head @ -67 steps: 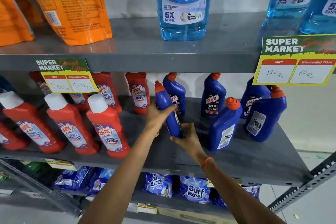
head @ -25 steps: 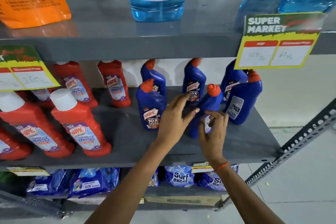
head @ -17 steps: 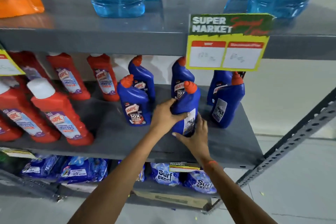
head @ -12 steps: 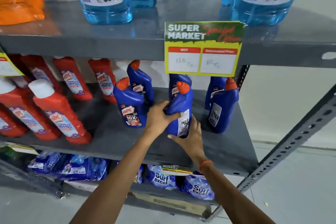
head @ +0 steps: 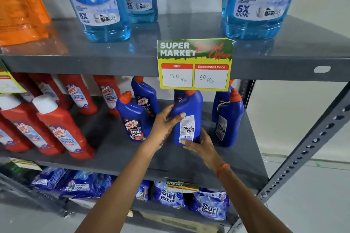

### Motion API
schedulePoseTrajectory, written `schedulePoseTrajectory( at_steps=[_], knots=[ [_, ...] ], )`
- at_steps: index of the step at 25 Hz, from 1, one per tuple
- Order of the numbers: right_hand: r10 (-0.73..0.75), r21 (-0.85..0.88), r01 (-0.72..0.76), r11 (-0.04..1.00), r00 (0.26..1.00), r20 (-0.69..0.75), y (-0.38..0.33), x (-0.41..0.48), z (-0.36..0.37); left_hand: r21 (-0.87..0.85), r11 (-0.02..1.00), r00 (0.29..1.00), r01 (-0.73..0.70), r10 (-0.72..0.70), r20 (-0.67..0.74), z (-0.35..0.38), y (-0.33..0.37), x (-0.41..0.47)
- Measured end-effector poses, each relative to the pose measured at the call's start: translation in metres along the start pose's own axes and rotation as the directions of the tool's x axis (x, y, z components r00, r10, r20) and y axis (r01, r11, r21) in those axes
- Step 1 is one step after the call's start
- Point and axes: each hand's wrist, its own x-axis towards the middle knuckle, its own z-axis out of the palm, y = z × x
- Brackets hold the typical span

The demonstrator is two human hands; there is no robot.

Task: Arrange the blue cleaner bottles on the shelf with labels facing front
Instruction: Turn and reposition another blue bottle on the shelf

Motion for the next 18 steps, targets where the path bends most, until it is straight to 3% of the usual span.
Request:
schedulePoseTrajectory(
  at_steps=[4, 10, 15, 18],
  knots=[
    [-0.042, 0.022, 0.044, 0.999, 0.995, -0.090, 0.004, -0.004, 0.007, 0.000, 1.000, 1.000, 0.024, -0.024, 0.003, 0.014, -0.008, 0.000],
    [-0.091, -0.009, 0.091, 0.996, 0.981, -0.169, 0.004, -0.007, 0.021, 0.159, 0.987, 1.000, -0.027, 0.027, 0.002, 0.014, -0.012, 0.009],
    [-0.063, 0.090, 0.075, 0.993, 0.989, -0.130, 0.001, -0.008, 0.012, 0.029, 1.000, 0.998, 0.005, -0.007, 0.067, -0.001, -0.006, 0.015],
    [-0.063, -0.007, 0.062, 0.998, 0.992, -0.113, 0.000, -0.004, 0.006, 0.002, 1.000, 0.996, 0.025, -0.025, 0.082, -0.009, -0.001, 0.017]
  ],
)
